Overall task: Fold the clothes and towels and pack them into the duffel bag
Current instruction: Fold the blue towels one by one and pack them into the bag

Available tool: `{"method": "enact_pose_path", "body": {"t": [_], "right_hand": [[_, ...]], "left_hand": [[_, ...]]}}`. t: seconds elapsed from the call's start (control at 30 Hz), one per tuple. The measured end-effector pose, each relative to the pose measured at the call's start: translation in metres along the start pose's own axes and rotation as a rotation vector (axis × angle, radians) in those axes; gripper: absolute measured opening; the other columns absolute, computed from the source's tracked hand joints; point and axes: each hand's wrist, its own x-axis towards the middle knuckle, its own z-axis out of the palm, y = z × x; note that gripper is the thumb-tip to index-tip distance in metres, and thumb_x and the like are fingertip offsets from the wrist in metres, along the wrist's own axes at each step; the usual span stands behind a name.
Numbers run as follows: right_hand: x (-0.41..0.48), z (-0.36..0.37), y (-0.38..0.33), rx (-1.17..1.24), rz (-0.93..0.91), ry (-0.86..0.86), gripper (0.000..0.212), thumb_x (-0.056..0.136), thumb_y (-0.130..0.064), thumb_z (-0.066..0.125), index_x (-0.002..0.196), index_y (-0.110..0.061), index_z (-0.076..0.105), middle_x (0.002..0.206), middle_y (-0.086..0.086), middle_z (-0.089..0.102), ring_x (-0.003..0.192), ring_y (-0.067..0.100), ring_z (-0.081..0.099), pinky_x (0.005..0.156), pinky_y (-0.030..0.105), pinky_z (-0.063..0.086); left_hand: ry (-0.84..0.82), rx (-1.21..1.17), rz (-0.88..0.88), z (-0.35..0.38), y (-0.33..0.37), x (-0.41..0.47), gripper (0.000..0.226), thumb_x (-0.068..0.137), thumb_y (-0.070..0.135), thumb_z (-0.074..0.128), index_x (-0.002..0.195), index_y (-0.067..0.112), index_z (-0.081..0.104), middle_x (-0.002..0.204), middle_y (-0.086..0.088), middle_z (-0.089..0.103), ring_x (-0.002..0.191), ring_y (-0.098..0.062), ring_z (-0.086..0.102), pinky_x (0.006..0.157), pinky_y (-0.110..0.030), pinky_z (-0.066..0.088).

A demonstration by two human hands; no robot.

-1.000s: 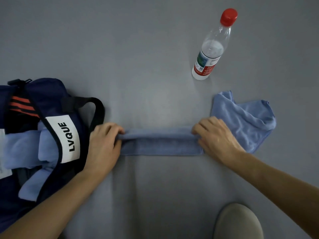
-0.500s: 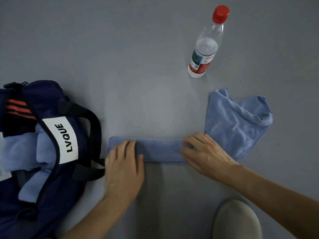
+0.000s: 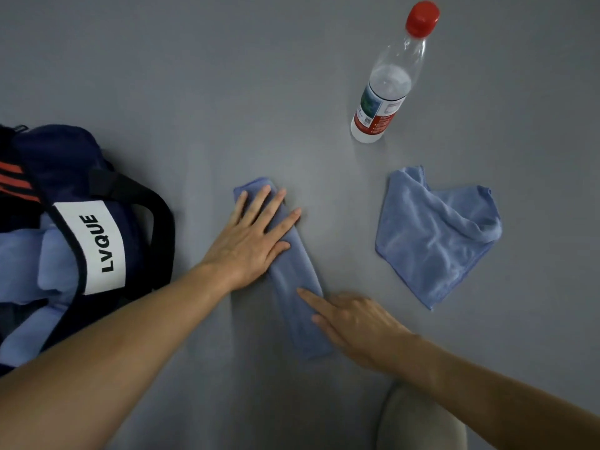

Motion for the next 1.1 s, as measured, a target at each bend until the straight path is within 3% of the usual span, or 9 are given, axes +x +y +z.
{"method": "enact_pose_path", "body": {"t": [0.13,0.23,0.3,0.47,0.57,0.73,0.9,1.03,1.1], "right_hand": [[0.006,0.015,-0.022,0.077,0.059,-0.128,0.077,0.100,-0.028,0.049,0.160,-0.021,0.001,0.120,0.013,0.061,0.103,0.035,0.060,0.089,0.044,0.050],[0.000,0.022,-0.016,-0.094,-0.022,-0.012,0.100,0.075,-0.032,0.078,0.157,-0.018,0.023,0.099,0.003,0.064,0.083,0.026,0.064,0.070,0.035,0.055],[-0.007,0.026,-0.012,-0.237,-0.099,0.069,0.092,0.069,-0.032,0.081,0.151,-0.022,0.039,0.099,0.001,0.061,0.080,0.022,0.061,0.068,0.033,0.054],[-0.013,0.024,-0.006,-0.359,-0.191,0.190,0.065,0.080,-0.022,0.073,0.140,-0.023,0.050,0.144,0.011,0.048,0.122,0.032,0.053,0.090,0.042,0.052],[-0.005,0.025,-0.008,-0.251,-0.224,0.282,0.038,0.086,-0.026,0.065,0.124,-0.021,0.067,0.131,0.004,0.062,0.118,0.028,0.055,0.087,0.040,0.052],[0.015,0.012,-0.021,0.322,0.199,0.301,0.022,0.087,-0.041,0.061,0.084,-0.021,0.069,0.078,-0.007,0.063,0.082,0.016,0.055,0.072,0.030,0.046],[0.047,-0.010,-0.023,0.653,0.681,0.120,0.039,0.084,-0.052,0.064,0.077,-0.015,0.068,0.068,-0.001,0.066,0.069,0.018,0.063,0.065,0.035,0.051],[0.062,-0.023,-0.021,0.701,0.791,0.103,0.043,0.086,-0.053,0.067,0.063,-0.018,0.058,0.060,-0.004,0.060,0.063,0.016,0.059,0.060,0.033,0.046],[0.057,-0.020,-0.024,0.541,0.705,0.197,0.032,0.090,-0.051,0.064,0.074,-0.024,0.056,0.070,-0.009,0.060,0.071,0.015,0.058,0.062,0.031,0.042]], "left_hand": [[0.119,-0.063,-0.151,-0.002,0.028,0.003,0.055,0.104,0.038,0.034,0.155,0.019,0.035,0.164,-0.015,0.025,0.152,-0.037,0.018,0.120,-0.061,0.017],[0.075,-0.195,-0.211,0.007,0.055,-0.015,0.057,0.104,0.039,0.026,0.156,0.016,0.030,0.164,-0.011,0.025,0.153,-0.031,0.019,0.122,-0.057,0.019],[0.010,-0.237,-0.244,0.012,0.061,-0.026,0.062,0.104,0.047,0.020,0.160,0.021,0.017,0.168,-0.005,0.009,0.155,-0.026,0.004,0.123,-0.054,0.007],[-0.034,-0.201,-0.203,0.011,0.054,-0.020,0.064,0.104,0.050,0.018,0.161,0.023,0.009,0.169,-0.005,-0.001,0.155,-0.023,-0.007,0.124,-0.056,0.001],[0.000,-0.220,-0.208,0.007,0.055,-0.021,0.062,0.104,0.048,0.023,0.160,0.022,0.018,0.169,-0.007,0.008,0.156,-0.026,0.000,0.124,-0.056,0.006],[0.259,-0.657,-0.328,-0.024,0.066,-0.055,0.039,0.101,0.036,0.040,0.118,0.018,0.070,0.118,-0.001,0.071,0.116,-0.026,0.061,0.099,-0.039,0.045],[-0.030,-0.924,-0.526,-0.038,0.077,-0.086,0.059,0.084,0.070,0.050,0.132,0.037,0.057,0.113,0.016,0.067,0.101,-0.003,0.062,0.089,-0.027,0.051],[0.084,-0.944,-0.610,-0.031,0.079,-0.070,0.038,0.094,0.042,0.063,0.131,0.035,0.057,0.100,0.016,0.071,0.083,-0.002,0.065,0.079,-0.030,0.055],[0.143,-0.869,-0.584,-0.026,0.080,-0.066,0.040,0.096,0.042,0.061,0.135,0.034,0.054,0.106,0.011,0.072,0.086,-0.006,0.066,0.080,-0.030,0.055]]}}
